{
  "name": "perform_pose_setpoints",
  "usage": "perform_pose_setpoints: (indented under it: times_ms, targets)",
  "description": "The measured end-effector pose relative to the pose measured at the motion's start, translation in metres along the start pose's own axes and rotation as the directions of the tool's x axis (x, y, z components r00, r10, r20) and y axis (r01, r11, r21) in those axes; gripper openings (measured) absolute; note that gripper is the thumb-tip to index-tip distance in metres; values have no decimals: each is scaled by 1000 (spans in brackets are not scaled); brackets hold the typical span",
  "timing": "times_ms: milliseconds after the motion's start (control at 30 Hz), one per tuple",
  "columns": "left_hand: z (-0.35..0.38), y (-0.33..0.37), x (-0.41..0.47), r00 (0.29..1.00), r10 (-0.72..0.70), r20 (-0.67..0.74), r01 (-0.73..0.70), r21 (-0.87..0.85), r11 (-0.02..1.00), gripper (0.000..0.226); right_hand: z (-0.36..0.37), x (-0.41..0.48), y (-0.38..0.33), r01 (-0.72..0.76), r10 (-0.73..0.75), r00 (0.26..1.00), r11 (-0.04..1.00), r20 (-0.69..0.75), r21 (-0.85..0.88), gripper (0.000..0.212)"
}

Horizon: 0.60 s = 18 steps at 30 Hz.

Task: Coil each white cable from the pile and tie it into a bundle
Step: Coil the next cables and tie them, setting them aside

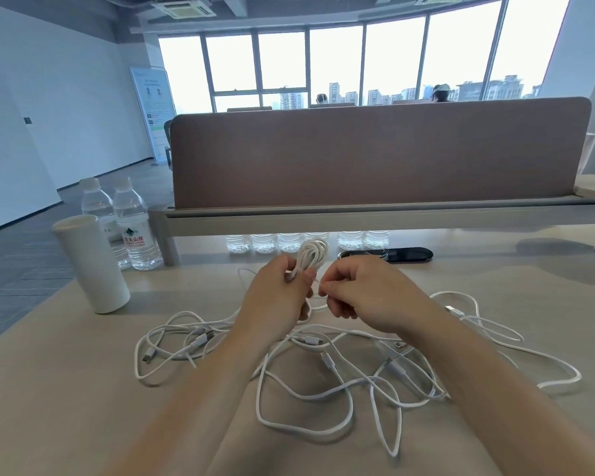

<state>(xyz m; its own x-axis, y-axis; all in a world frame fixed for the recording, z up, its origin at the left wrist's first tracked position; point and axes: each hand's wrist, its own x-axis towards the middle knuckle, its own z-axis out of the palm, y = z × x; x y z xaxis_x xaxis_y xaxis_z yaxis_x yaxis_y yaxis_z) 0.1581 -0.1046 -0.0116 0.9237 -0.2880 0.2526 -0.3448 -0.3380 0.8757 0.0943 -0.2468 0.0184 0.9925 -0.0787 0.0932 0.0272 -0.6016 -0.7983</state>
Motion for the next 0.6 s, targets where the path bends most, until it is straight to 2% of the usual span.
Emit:
perform_pose_setpoints:
  times_ms: [167,267,333,400,467,600]
  targets:
    - [-3,4,0,999,-11,33,7,106,994,28,-1,1,2,-43,43,999,999,-7,-1,17]
    - [-4,3,1,998,-45,37,39,152,988,31,1,2,2,-10,10,1000,997,1,-76,19]
    - [-5,4,0,994,-71,88,62,106,992,24,3,2,3,-2,2,1000,993,-4,-119,20]
    - [-6,7,-1,984,-106,144,112,-33,993,15,3,4,4,-13,12,1000,991,-12,-130,20]
    - [-7,9,-2,974,-140,176,163,-125,979,16,3,4,5,-21,19,1000,990,-15,-142,18]
    - [-7,9,-1,977,-134,167,144,-48,988,16,4,3,4,-3,1,1000,974,-7,-224,17]
